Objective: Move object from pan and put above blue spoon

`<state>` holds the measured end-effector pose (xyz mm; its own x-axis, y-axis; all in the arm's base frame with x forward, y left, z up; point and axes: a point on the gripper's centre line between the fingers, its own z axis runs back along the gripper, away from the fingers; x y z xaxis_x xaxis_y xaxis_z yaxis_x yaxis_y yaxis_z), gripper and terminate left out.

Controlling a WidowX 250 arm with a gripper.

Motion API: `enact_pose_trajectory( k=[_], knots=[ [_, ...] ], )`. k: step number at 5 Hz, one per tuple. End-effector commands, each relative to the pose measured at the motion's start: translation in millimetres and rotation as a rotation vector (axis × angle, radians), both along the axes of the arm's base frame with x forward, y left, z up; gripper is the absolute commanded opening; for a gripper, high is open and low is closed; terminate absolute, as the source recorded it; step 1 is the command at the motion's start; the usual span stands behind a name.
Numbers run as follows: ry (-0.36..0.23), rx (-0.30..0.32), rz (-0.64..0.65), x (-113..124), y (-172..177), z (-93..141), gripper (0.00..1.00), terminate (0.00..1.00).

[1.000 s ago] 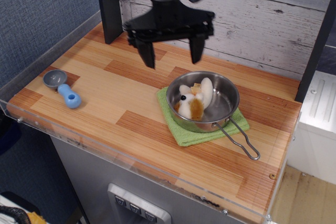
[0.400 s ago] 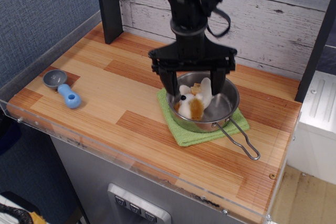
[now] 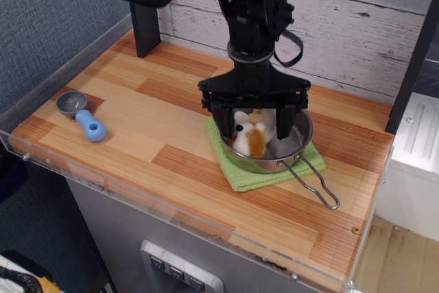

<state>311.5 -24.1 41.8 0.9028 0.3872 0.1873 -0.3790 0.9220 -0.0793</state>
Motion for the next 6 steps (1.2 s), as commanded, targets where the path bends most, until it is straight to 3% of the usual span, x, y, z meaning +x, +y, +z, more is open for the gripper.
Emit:
enact_pose_trajectory(
  k=[1,2,3,5,6],
  knots=[
    [-0.030,0.025,0.013,-4.8,-3.2,6.9,0.00,0.00],
    [-0.042,0.039,0.016,-5.7,-2.2,10.4,0.00,0.00],
    [-0.055,0.008,0.007,-6.8,-0.2,22.7,0.00,0.00],
    [-0.138,0.054,-0.045,-1.3,-3.2,67.8,0.00,0.00],
    [-0.198,0.062,-0.026,0.5,2.6,102.3,0.00,0.00]
  ],
)
